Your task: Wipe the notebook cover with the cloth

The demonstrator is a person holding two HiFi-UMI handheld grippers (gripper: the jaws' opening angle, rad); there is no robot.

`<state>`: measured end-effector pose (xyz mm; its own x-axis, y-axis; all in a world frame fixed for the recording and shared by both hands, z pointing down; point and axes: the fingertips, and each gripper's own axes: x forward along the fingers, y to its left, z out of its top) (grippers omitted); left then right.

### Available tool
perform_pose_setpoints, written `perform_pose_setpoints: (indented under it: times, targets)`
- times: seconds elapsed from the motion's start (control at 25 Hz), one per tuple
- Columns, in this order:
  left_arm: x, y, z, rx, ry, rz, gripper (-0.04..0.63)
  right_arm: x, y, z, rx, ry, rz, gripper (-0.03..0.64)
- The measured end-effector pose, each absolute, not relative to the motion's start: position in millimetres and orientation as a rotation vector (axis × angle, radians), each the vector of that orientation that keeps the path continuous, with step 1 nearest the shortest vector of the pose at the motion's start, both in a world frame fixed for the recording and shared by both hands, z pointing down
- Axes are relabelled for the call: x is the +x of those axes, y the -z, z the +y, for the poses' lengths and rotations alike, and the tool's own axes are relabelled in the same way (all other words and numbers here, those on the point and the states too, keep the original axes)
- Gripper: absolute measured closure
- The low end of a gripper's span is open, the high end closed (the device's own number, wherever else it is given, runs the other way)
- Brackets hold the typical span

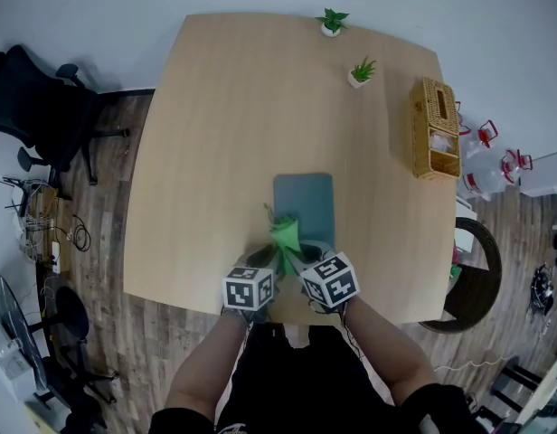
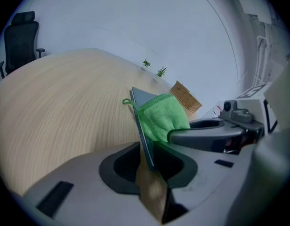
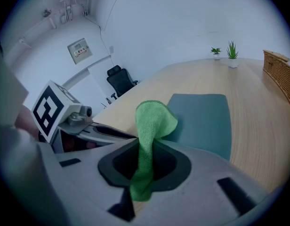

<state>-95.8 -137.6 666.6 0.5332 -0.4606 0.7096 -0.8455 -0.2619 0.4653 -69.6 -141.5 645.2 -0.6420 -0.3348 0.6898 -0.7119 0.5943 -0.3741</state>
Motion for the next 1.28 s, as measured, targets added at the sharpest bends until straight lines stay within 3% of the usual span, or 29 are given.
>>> perform_pose_setpoints:
  times: [1.28]
  targets:
    - [-96.4,-667.8,-137.9,1.867,-0.545,-1.010,0.520,-82.4,-657.8,-189.5,0.675,-0.786,-2.105,0.558]
